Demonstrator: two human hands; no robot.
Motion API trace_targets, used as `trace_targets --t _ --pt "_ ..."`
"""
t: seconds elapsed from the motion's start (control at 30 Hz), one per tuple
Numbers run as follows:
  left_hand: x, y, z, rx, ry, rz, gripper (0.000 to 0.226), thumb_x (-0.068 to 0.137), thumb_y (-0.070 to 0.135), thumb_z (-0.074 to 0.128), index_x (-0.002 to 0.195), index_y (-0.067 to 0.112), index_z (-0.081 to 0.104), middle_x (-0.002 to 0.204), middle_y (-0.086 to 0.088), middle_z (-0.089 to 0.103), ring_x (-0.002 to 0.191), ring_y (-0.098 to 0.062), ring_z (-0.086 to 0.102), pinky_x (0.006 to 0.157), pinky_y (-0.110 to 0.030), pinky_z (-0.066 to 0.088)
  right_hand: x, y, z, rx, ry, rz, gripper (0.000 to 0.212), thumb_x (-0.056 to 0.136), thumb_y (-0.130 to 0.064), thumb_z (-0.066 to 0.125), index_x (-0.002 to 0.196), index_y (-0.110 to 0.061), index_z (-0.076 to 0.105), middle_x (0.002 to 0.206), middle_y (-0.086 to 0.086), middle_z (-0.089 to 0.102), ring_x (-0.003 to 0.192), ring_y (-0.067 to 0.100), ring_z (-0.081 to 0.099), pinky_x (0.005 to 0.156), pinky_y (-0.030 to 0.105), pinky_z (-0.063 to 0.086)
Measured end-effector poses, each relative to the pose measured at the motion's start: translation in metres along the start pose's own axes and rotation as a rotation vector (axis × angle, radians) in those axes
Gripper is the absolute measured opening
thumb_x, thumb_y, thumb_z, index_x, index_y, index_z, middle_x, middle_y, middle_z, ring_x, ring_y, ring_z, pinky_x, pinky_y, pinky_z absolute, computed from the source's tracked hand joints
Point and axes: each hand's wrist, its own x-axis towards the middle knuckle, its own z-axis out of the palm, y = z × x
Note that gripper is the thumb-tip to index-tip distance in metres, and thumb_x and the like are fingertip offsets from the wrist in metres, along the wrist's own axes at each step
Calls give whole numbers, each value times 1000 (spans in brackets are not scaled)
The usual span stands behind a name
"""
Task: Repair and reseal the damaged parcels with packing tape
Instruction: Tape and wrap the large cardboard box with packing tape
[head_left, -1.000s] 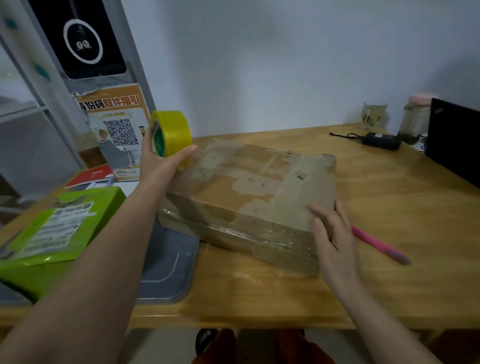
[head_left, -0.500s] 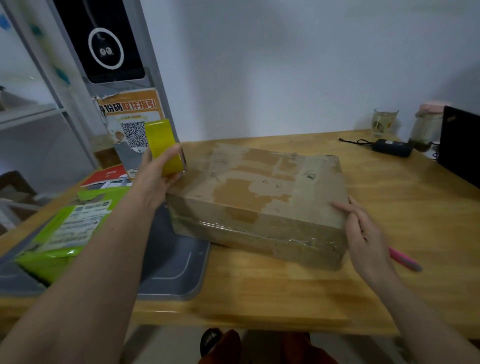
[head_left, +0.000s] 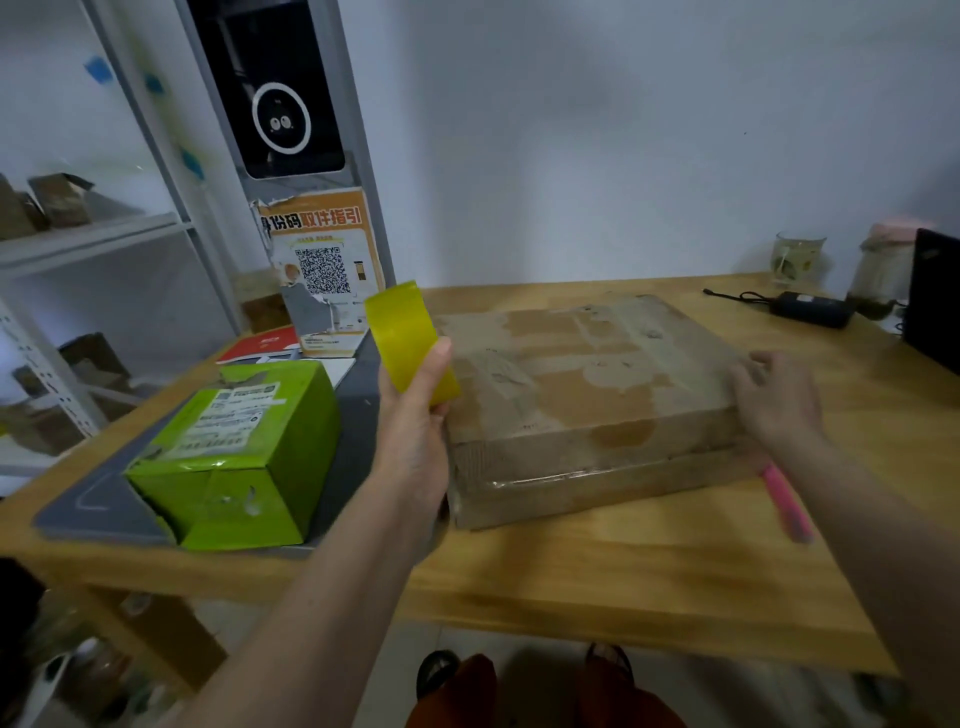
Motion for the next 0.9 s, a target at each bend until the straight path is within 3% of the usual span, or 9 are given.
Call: trace_targets --t 0.1,0.27,0.33,0.47,0.53,0.6,0.73,0.8,0.9 --pt "-24 -3 8 -60 -42 17 61 77 26 69 134 29 50 101 15 73 89 -1 70 63 -13 52 0 4 0 -129 -115 -53 64 90 -49 52 142 -14 39 144 15 38 132 37 28 107 47 26" --pt "-46 -9 18 23 -135 -44 71 65 38 78 131 32 53 111 14 71 103 -6 67 81 -22 49 -21 -17 -2 -212 -167 -224 75 86 -65 46 147 -24 30 152 7 32 142 28 20 114 56 12" --pt "-46 -8 16 151 -219 -61 82 61 42 88 134 30 52 115 9 71 105 -10 67 85 -28 52 -47 -43 -6 -26 -199 -378 74 86 -58 56 147 -27 29 152 2 32 141 22 25 115 47 19" --pt "-41 9 15 439 -503 -184 96 46 53 90 133 27 55 116 4 70 104 -14 67 81 -26 51 -92 -95 -14 561 -634 -498 76 68 -33 82 135 -34 45 141 0 50 126 14 49 103 36 42" --pt "-39 13 15 471 -627 -255 104 39 51 94 132 23 57 117 0 69 105 -16 67 81 -25 51 -97 -105 -13 716 -626 -513 53 68 -11 74 118 -21 61 116 8 66 106 17 64 90 36 52" --pt "-37 15 14 367 -684 -337 104 45 32 97 138 21 51 121 -9 68 108 -23 66 84 -29 53 -99 -108 -15 803 -493 -486 32 73 4 63 103 -5 65 93 7 69 83 12 66 75 30 54" --pt "-36 8 14 77 -541 -482 74 70 -9 77 137 10 50 117 -20 68 101 -26 70 87 -30 57 -100 -103 -24 930 -288 -405 33 75 8 49 76 -20 65 68 -5 63 70 19 58 64 29 44" --pt "-38 0 16 -27 -457 -565 43 73 -5 69 116 1 64 99 -13 74 83 -18 72 78 -23 59 -104 -102 -30 904 -229 -406 36 78 13 46 77 -19 61 69 -3 61 70 19 56 63 29 42" --pt "-41 -7 21 -87 -387 -618 9 72 5 68 73 6 77 77 -8 71 68 -13 68 65 -21 59 -113 -101 -34 911 -174 -328 35 86 12 47 78 -19 58 72 -3 58 71 11 55 62 25 41"
